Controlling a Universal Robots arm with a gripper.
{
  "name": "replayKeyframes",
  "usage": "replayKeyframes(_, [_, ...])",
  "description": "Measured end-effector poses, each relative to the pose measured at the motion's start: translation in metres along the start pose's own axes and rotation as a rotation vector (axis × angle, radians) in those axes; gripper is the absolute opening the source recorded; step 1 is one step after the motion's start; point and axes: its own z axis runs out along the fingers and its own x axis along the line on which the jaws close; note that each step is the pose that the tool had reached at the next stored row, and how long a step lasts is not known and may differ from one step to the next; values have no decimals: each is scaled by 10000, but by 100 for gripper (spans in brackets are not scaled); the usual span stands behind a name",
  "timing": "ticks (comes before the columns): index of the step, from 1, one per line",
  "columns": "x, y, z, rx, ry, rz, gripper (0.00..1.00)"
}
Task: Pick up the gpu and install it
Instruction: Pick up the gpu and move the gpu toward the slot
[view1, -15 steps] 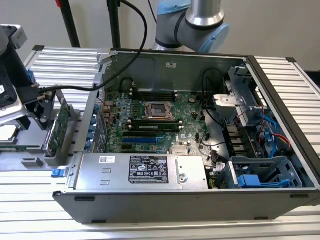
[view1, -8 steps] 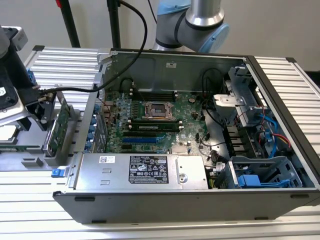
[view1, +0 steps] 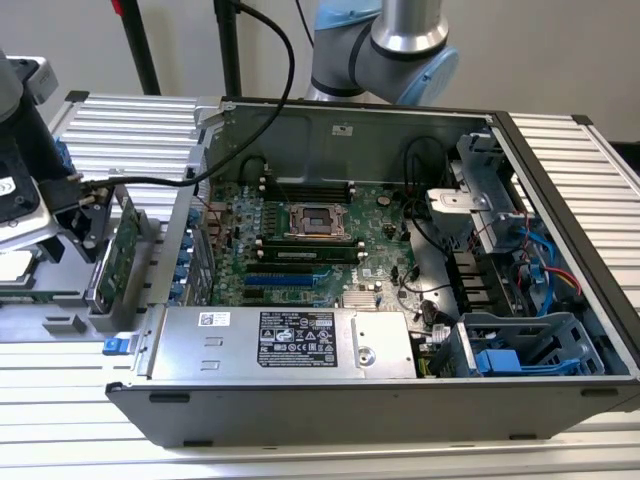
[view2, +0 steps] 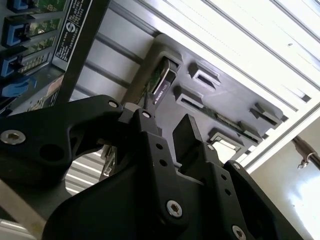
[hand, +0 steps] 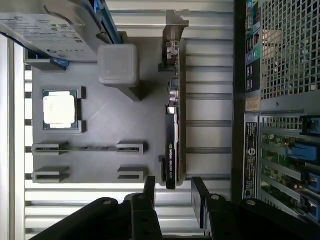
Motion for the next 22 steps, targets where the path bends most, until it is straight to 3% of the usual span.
replayKeyframes(12, [1, 55, 17, 0, -2, 14, 100])
replayKeyframes(22, [1, 153, 26, 0, -2, 29, 100])
